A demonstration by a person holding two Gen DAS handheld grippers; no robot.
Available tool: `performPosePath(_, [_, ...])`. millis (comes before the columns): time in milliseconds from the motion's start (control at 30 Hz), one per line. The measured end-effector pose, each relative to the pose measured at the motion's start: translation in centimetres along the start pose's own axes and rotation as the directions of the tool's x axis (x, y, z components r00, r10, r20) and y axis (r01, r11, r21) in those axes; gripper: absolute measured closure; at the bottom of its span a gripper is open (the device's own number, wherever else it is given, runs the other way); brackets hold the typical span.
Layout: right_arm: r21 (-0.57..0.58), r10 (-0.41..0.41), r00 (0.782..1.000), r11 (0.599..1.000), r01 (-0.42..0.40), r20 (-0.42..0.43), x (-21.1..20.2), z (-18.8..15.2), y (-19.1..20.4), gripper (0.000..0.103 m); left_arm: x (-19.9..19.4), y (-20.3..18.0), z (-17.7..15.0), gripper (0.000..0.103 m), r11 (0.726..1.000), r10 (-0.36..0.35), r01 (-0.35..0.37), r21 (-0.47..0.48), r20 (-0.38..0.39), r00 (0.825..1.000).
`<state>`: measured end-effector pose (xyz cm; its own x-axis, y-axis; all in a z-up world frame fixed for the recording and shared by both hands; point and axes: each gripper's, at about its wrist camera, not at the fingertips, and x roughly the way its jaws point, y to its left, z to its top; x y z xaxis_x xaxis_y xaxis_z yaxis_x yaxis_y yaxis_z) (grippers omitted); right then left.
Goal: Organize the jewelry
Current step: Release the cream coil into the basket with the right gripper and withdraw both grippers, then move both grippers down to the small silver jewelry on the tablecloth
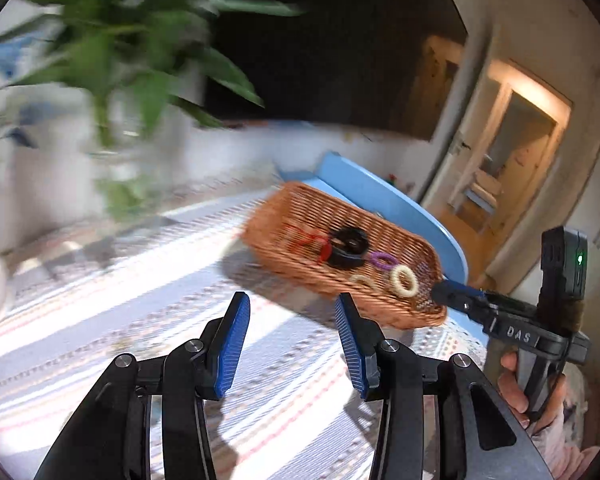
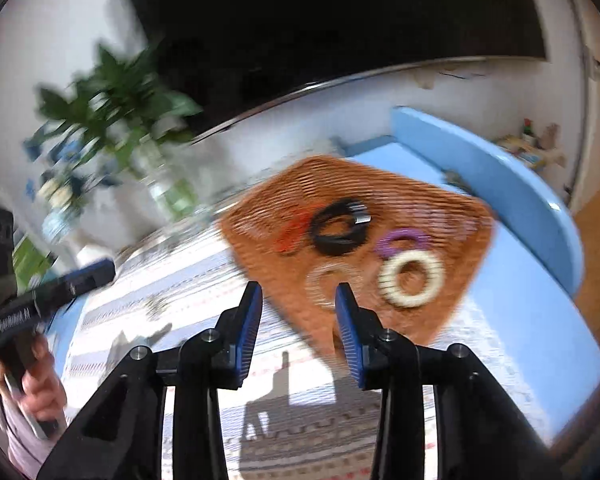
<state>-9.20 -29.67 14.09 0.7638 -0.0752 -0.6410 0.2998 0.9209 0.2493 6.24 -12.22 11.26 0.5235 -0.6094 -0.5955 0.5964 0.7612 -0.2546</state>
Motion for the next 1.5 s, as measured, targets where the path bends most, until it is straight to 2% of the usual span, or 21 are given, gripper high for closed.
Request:
performPosePath(167, [-0.105,0.052,0.998,0.993,-0.056,-0.039,1.4,-1.5,5.6,0.062,-3.6,4.5,-1.3,0.058,0.996,0.08,-0.077,-0.052,0.043,0.996])
performPosePath(267, [-0.163,0.075,0.995,0.983,-0.085,-0.071,2.4,-2.5,8.5,0.062,-4.3,7.5,-2.5,0.058,0.988,0.116,-0.112,-0.107,0.03,0.993])
performPosePath(433, [-0.251,0.096,0.985,0.959,-0.13,-0.143,5.1,-4.0,12.7,0.062,-2.5,10.7,-4.0,0.058,0.972,0.144,-0.145,-0.184,-0.016,0.989])
performPosePath(533, [-0.283,0.099,0.98,0.948,-0.146,-0.175,6.6,-4.5,14.7,0.062,0.2,12.9,-4.2,0.058,0.959,0.153,-0.172,-0.224,-0.1,0.983])
performPosePath(633, [-0.29,0.105,0.973,0.943,-0.163,-0.208,8.2,-4.4,15.7,0.062,1.9,13.7,-4.5,0.06,0.964,0.104,-0.128,-0.233,-0.114,0.988])
performPosePath(700, [-0.279,0.112,0.967,0.944,-0.175,-0.228,9.5,-3.9,15.9,0.064,2.9,14.2,-4.8,0.076,0.968,0.065,-0.089,-0.236,-0.109,0.992])
performPosePath(767, [-0.269,0.118,0.962,0.945,-0.185,-0.247,10.8,-3.4,15.9,0.065,3.6,15.0,-5.2,0.077,0.964,0.027,-0.053,-0.26,-0.101,0.994])
performPosePath(1067, [-0.268,0.153,0.924,0.929,-0.255,-0.35,17.8,-2.3,17.2,0.067,5.3,18.5,-6.7,0.079,0.917,0.015,-0.053,-0.395,-0.1,0.995])
performPosePath(1133, [-0.268,0.159,0.913,0.925,-0.271,-0.375,19.4,-2.2,17.7,0.068,5.6,18.4,-6.8,0.079,0.919,0.016,-0.059,-0.39,-0.112,0.994])
performPosePath(1233, [-0.274,0.155,0.908,0.922,-0.275,-0.39,21.0,-2.3,18.2,0.073,5.9,17.8,-6.9,0.079,0.928,0.02,-0.062,-0.366,-0.117,0.993])
performPosePath(1367, [-0.265,0.161,0.904,0.923,-0.28,-0.396,22.2,-2.1,18.5,0.076,5.9,17.3,-6.6,0.079,0.937,0.011,-0.049,-0.345,-0.11,0.994])
performPosePath(1433, [-0.26,0.163,0.902,0.923,-0.282,-0.399,22.6,-2.0,18.5,0.083,5.9,17.3,-6.5,0.079,0.937,0.0,-0.038,-0.347,-0.109,0.994])
performPosePath(1500, [-0.245,0.18,0.894,0.923,-0.298,-0.41,23.0,-2.0,18.5,0.084,5.9,17.3,-6.6,0.079,0.937,-0.001,-0.04,-0.346,-0.117,0.993])
